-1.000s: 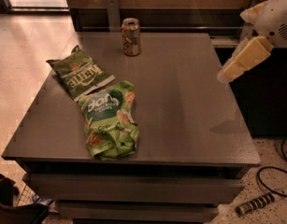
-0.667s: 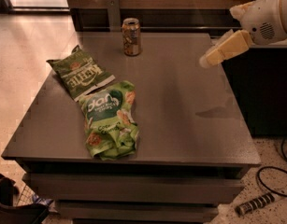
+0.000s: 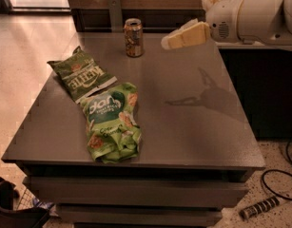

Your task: Pick orange can

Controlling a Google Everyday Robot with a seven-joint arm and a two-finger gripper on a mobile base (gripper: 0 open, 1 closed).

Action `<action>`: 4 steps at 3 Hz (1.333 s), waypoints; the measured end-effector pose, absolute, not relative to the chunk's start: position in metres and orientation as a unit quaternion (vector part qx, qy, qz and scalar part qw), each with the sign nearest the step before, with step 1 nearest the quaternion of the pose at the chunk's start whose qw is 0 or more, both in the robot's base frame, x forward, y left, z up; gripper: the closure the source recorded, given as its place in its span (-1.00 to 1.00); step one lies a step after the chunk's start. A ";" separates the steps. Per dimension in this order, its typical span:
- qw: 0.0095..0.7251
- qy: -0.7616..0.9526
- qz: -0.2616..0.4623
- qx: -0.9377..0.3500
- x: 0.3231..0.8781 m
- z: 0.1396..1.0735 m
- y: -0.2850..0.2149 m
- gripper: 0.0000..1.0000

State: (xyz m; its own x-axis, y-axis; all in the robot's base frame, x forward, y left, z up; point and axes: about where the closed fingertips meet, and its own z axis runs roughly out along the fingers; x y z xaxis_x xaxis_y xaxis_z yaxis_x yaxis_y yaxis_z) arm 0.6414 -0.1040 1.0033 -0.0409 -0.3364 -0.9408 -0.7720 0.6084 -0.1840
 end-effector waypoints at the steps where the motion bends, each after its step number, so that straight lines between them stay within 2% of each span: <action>1: 0.568 0.694 0.202 -0.395 0.660 0.993 -0.094 -1.00; 2: 0.569 0.692 0.217 -0.388 0.691 0.976 -0.079 -1.00; 4: 0.583 0.665 0.279 -0.373 0.765 0.931 -0.014 -1.00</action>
Offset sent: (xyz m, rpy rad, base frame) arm 0.0876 0.0379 -0.0480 0.0852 0.0293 0.0167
